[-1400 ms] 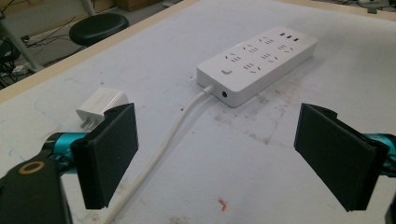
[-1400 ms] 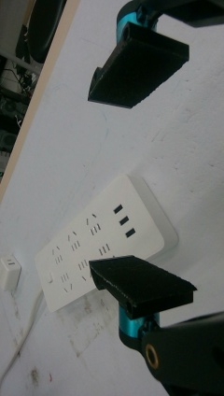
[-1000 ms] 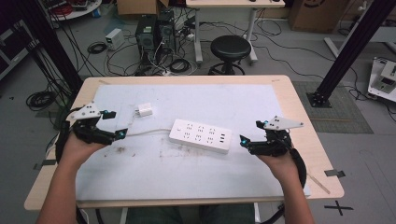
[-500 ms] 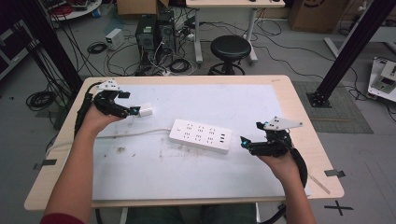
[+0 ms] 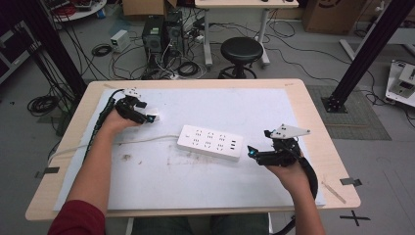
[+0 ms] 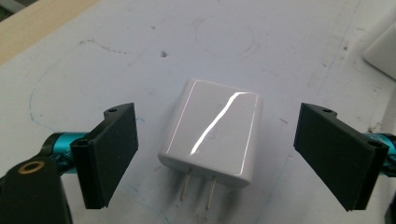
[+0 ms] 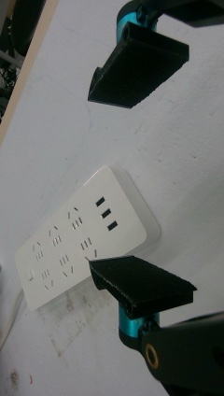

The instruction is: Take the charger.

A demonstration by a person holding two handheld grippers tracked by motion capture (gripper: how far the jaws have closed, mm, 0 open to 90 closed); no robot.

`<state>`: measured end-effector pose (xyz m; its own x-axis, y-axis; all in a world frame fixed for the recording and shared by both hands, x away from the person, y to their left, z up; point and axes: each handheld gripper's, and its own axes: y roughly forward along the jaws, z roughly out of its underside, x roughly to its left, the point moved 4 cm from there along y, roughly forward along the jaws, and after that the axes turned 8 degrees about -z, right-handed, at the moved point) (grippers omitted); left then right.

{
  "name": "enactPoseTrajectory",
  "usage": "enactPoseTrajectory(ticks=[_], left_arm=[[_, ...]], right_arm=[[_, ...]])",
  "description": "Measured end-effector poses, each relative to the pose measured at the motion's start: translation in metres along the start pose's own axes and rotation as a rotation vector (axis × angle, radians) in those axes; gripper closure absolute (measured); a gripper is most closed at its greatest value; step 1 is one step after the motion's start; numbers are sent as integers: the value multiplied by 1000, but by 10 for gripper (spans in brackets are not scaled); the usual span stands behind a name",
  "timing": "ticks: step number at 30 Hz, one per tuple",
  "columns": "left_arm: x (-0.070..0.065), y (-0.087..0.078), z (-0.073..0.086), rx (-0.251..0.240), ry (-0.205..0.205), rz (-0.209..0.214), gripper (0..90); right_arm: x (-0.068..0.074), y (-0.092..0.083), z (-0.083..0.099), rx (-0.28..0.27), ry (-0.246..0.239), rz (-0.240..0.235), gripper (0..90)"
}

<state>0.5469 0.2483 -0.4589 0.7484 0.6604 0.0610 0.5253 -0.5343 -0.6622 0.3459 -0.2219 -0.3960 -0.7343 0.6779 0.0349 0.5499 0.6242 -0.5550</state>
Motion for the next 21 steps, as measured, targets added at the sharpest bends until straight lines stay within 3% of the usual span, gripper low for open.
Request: enactPoseTrajectory(ticks=[6,15,21], left_arm=[[4,6,6,7,0,14,154],[1,7,4,-1,52,23,257],[1,10,7,11,52,23,280]], right_arm=[[0,-1,1,1,1,7,172],[-1,2,2,4,7,1,172],[0,3,2,9,4,-2,172]])
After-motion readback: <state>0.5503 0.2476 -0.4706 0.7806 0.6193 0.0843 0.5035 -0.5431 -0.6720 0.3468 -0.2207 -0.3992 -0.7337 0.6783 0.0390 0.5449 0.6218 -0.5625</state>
